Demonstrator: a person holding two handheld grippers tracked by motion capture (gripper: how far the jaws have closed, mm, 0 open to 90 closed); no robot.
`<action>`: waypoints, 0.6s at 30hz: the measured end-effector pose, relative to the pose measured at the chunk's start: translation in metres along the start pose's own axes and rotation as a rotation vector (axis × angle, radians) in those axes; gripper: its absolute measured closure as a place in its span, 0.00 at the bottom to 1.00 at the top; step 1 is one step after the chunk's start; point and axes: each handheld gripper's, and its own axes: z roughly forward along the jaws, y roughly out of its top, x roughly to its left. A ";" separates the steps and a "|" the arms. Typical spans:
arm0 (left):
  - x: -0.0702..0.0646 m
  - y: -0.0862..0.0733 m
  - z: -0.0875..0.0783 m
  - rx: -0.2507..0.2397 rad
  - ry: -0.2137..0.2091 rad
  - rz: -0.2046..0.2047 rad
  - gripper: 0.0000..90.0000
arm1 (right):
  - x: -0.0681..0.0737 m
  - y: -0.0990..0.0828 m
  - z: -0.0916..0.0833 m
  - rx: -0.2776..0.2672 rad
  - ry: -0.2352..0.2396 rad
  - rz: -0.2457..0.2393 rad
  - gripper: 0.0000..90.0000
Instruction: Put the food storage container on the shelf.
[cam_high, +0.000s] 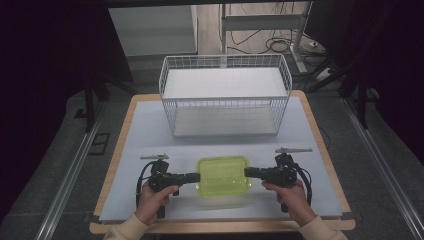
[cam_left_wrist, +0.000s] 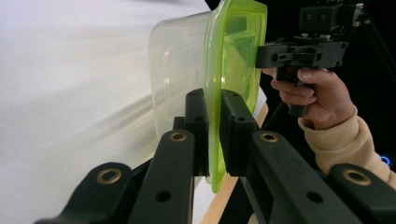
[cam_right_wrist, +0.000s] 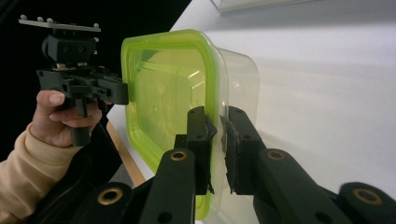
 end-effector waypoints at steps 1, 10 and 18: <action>0.000 0.002 0.000 0.003 -0.006 -0.003 0.92 | 0.000 0.002 -0.001 0.001 0.000 0.000 0.90; -0.010 0.034 -0.003 -0.004 -0.005 0.022 0.92 | 0.006 0.031 -0.011 0.001 0.000 -0.001 0.90; -0.021 0.061 -0.011 -0.023 -0.018 0.055 0.92 | 0.017 0.057 -0.020 -0.025 0.004 -0.028 0.90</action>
